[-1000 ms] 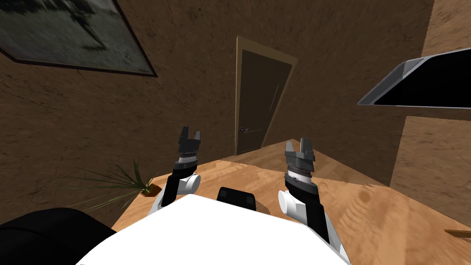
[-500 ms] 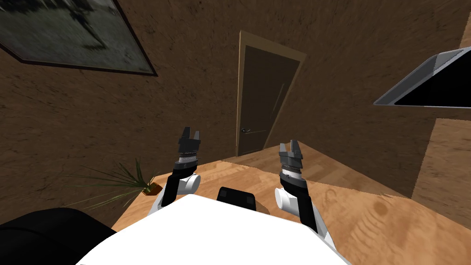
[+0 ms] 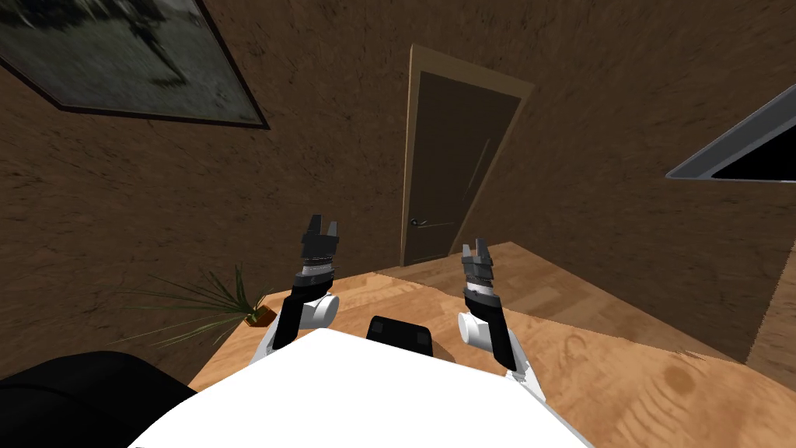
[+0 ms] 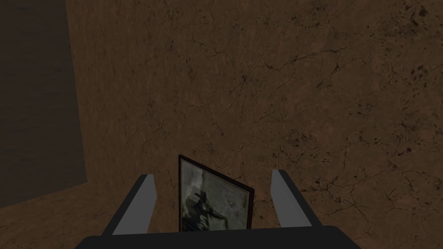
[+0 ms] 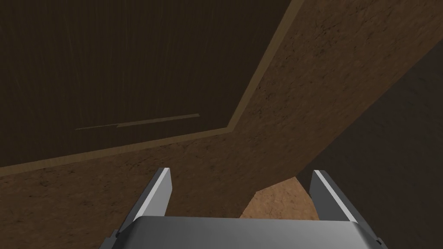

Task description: Pull the door open

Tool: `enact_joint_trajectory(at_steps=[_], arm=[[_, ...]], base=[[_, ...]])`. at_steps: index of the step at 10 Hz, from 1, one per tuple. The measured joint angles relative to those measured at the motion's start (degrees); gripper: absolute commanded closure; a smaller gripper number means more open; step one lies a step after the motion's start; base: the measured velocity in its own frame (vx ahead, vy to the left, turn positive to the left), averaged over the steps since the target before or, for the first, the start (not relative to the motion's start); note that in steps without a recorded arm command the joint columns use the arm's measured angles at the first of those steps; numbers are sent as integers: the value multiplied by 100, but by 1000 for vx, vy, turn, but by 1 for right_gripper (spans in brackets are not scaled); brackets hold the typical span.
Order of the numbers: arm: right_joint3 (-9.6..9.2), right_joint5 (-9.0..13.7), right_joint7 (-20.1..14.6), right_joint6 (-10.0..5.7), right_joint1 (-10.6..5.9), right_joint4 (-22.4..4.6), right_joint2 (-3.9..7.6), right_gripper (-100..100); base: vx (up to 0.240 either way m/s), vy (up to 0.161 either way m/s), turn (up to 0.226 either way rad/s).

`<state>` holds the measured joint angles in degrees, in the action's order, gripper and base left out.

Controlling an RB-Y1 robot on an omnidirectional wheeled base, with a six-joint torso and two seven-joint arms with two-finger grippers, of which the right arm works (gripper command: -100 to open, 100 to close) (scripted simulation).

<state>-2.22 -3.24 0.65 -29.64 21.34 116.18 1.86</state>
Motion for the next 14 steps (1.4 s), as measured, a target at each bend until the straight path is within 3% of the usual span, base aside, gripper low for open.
enact_joint_trajectory(at_steps=[7, 14], arm=[[-46, 121, -99, -142, -385, -927, 194, -100], [-95, 258, -194, -306, -892, -2007, 400, -100]], base=[[48, -10, 61], [47, -14, 66]])
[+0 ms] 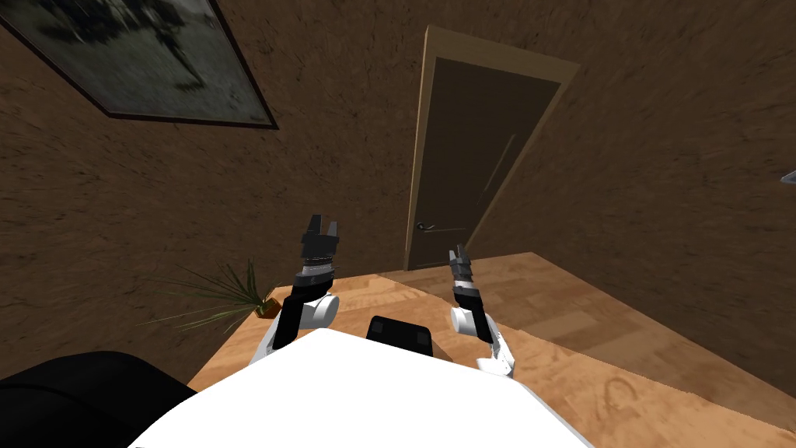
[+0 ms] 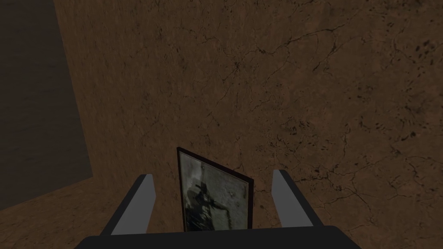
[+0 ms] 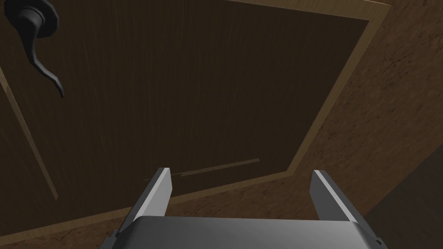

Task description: Pull the door open

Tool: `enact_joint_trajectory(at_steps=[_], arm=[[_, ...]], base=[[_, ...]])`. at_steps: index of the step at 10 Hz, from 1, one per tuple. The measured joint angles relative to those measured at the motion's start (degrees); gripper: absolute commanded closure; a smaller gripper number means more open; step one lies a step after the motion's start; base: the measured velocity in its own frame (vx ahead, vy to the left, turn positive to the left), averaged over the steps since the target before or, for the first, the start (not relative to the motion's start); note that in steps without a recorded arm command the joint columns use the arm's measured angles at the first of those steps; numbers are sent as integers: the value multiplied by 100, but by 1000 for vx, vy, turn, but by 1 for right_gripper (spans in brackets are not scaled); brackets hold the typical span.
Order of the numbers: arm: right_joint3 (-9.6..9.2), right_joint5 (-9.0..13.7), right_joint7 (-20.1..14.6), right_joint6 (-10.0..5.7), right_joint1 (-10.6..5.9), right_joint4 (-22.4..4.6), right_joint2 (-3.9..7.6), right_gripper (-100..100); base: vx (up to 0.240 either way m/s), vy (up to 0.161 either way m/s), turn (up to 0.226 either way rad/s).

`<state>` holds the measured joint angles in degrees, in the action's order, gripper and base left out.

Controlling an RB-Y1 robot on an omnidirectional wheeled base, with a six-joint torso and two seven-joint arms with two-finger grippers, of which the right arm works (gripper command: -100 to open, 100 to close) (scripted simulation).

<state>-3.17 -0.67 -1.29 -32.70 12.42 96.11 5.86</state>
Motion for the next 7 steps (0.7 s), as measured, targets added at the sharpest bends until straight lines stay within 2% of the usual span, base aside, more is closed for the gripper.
enact_joint_trajectory(at_steps=[3, 4, 5, 7], arm=[[-26, 49, -36, -49, -193, -445, 66, -100], [-21, 84, -64, -79, -300, -638, 128, -100], [-36, 96, -82, -105, -303, -742, 148, -100], [-41, 141, -119, -152, -480, -1085, 215, -100]], base=[[50, -16, 75], [44, -10, 49], [44, -23, 82], [49, -14, 80]])
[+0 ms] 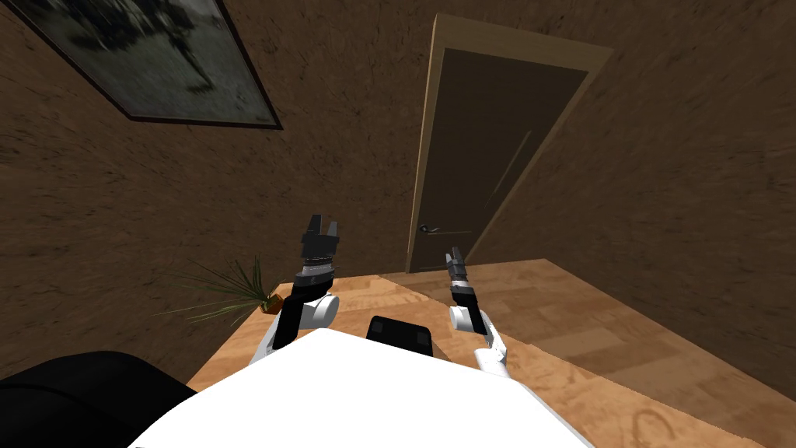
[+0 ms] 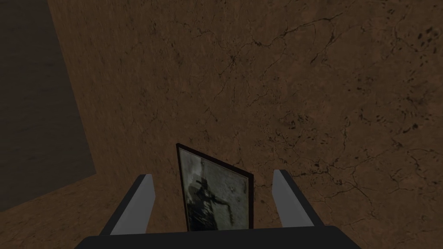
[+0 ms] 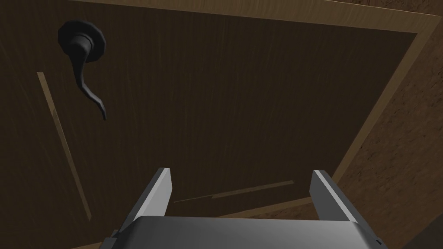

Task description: Pull the door open

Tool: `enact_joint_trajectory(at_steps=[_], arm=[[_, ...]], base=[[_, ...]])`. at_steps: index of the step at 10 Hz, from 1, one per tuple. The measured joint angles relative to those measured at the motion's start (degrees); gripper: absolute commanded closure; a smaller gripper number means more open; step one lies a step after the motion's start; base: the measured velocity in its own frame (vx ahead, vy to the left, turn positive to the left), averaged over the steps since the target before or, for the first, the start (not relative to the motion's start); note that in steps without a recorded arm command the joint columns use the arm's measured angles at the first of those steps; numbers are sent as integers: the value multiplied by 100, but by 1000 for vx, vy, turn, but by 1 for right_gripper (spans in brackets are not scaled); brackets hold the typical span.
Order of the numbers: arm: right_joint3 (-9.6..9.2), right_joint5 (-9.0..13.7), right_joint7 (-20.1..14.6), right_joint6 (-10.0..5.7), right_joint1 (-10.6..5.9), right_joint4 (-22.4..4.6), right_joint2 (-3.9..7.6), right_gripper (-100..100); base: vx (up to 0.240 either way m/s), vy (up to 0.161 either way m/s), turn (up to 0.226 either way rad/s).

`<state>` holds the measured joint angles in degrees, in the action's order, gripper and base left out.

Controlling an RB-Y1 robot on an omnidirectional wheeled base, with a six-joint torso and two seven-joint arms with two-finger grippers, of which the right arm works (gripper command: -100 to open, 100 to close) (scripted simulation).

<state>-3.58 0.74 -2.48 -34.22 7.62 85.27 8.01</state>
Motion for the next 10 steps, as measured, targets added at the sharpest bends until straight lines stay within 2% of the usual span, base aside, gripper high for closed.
enact_joint_trajectory(at_steps=[1, 4, 5, 7, 9, 10], arm=[[-10, 23, -8, -16, -113, -198, 26, -100], [-40, 74, -47, -55, -269, -606, 101, -100], [-47, 100, -64, -88, -383, -799, 137, -100], [-65, 141, -102, -96, -490, -1022, 203, -100], [-73, 157, -113, -129, -557, -1250, 222, -100], [-81, 178, -125, -164, -644, -1412, 251, -100]], base=[[48, -10, 51], [48, -20, 72], [41, -18, 58], [49, -23, 72], [24, -7, 38], [33, -16, 57]])
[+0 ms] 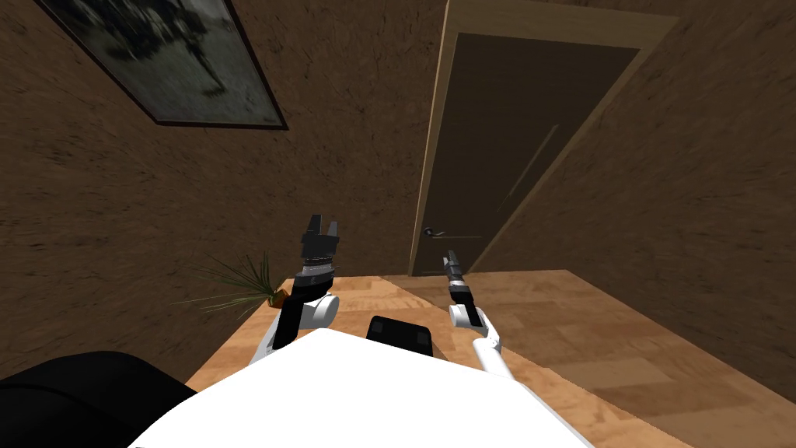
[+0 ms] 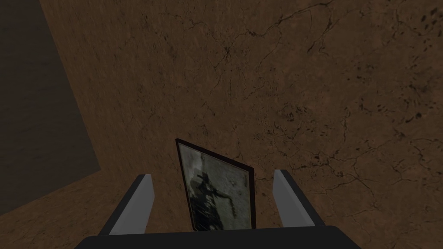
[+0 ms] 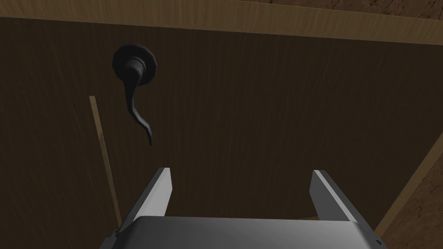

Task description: Pull the door open

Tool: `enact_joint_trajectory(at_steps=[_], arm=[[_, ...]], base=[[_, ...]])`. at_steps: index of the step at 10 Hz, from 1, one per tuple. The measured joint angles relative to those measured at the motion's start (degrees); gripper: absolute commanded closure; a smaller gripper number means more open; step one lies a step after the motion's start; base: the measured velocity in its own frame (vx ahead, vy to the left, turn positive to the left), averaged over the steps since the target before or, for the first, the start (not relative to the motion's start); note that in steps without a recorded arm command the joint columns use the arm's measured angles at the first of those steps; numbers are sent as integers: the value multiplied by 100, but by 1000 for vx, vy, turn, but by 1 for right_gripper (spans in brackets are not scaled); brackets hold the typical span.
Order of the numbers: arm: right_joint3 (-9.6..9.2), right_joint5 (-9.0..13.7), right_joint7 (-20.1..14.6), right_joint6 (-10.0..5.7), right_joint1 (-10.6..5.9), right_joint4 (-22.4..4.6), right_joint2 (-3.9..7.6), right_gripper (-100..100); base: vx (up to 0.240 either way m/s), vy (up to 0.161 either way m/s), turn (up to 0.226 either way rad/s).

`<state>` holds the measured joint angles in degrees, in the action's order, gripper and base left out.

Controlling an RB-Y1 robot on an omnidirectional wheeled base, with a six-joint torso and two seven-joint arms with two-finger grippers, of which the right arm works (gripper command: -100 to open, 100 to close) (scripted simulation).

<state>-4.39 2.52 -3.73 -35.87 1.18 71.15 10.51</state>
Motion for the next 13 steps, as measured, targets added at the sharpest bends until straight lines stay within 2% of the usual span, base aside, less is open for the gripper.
enact_joint_trajectory(at_steps=[2, 5, 8, 9, 11, 13], arm=[[-15, 36, -27, -79, -148, -344, 46, -100], [-33, 89, -72, -100, -326, -732, 127, -100], [-60, 154, -105, -208, -616, -1333, 194, -100], [-72, 174, -114, -240, -664, -1516, 222, -100], [-95, 236, -167, -280, -876, -1898, 317, -100], [-110, 269, -197, -291, -963, -2154, 370, -100]], base=[[46, -20, 60], [53, -24, 74], [57, -26, 87], [66, -35, 108], [71, -45, 69], [42, -26, 50]])
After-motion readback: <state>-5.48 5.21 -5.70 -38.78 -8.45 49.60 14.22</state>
